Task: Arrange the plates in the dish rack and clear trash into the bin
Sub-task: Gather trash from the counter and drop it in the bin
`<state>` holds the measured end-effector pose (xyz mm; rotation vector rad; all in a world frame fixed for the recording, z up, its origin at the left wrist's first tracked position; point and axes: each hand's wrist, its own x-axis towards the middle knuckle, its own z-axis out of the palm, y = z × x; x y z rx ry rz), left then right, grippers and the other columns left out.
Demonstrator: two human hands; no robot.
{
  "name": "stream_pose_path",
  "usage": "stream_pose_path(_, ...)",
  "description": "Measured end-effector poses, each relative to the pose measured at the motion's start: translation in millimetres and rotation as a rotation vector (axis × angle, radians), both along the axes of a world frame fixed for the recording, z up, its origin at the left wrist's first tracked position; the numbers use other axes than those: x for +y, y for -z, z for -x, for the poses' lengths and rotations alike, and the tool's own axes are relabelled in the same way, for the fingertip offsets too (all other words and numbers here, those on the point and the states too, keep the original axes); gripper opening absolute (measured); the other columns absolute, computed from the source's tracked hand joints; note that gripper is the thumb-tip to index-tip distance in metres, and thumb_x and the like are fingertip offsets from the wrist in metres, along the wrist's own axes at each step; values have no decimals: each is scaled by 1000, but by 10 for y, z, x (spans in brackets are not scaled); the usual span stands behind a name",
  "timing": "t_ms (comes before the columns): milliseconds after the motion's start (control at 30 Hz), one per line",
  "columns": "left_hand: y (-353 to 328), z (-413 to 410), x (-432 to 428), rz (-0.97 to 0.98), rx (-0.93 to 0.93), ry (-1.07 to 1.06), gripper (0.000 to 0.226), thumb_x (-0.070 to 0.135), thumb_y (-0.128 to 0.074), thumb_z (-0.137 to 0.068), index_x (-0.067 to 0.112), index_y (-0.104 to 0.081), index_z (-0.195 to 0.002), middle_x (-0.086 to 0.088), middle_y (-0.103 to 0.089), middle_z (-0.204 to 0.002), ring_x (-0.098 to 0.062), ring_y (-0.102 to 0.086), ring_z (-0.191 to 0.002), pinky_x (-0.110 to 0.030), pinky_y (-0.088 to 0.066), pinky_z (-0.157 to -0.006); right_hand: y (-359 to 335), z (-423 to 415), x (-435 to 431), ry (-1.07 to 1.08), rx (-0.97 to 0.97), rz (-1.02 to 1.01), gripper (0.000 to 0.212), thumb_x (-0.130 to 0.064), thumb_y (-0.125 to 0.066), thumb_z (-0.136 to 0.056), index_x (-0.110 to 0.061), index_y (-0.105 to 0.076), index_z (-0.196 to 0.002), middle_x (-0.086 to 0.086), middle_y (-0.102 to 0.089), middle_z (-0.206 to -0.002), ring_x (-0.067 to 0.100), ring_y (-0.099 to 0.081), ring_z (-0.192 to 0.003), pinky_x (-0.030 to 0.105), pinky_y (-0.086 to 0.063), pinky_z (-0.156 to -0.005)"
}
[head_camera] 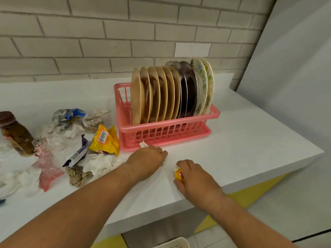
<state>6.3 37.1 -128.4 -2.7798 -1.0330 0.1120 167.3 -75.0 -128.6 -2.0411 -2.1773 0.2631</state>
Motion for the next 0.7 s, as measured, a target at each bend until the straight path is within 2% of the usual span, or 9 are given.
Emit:
stream_pose_path(67,48,-44,-33,-49,-21,14,31,15,-38,-98,15,-49,-127,-6,-55,-118,-26,-49,-107,-37,-43,-84,-3,-103,-2,11,38,6,35,-34,-49,-91,-20,-40,-121,0,-47,-118,18,-45,-96,29,-43,-77)
stream_pose_path(133,99,-78,-85,-77,-89,51,34,20,-35,-99,18,-49,-130,-4,-53,-116,-25,-45,-106,-38,-36,-85,-11,-210,8,42,60,27,28,-28,-52,-86,-19,-40,-110,-2,-47,-104,15,-40,-87,26,-36,-69)
stream_pose_path(233,57,-63,-173,21,-301,43,38,26,-38,-99,21,-49,-135,-2,-47,-107,-22,-40,-100,-35,-34,-83,-12,-334,50,77,92,47,25,-26,-51,-85,-19,-41,-108,-3,-48,-98,15,-41,-83,25,-33,-67)
stream_pose_path(333,-124,59,-259,161,-559,5,29,20,-47,-94,17,-61,-119,1,-41,-94,-16,-42,-85,-33,-42,-72,-5,-351,112,76,133,39,23,-28,-52,-84,-24,-43,-104,-3,-53,-97,16,-46,-82,27,-36,-67)
stream_pose_path(433,-358,204,-253,227,-730,-72,18,11,-49,-90,12,-64,-101,2,-45,-99,-14,-47,-87,-28,-43,-76,-12,-277,196,73,198,51,13,-27,-54,-80,-29,-45,-90,-8,-55,-87,15,-50,-78,28,-42,-64)
stream_pose_path(500,-483,328,-203,210,-777,-121,18,4,-49,-88,11,-65,-93,1,-52,-100,-13,-49,-89,-24,-39,-78,-47,-175,278,63,232,51,11,-31,-56,-80,-31,-46,-86,-10,-54,-80,15,-52,-75,28,-44,-62)
stream_pose_path(600,-555,566,-157,188,-776,-211,21,2,-47,-88,12,-65,-86,0,-60,-90,-16,-53,-84,-27,-42,-75,-119,44,452,45,223,30,17,-46,-58,-84,-31,-51,-84,-6,-56,-80,19,-53,-76,29,-40,-61)
stream_pose_path(700,-545,789,-190,235,-825,-283,25,16,-39,-85,16,-60,-73,3,-60,-78,-15,-54,-78,-30,-43,-72,-177,304,627,4,211,-11,7,-30,-53,-89,-26,-59,-89,-1,-64,-94,23,-57,-88,32,-48,-73)
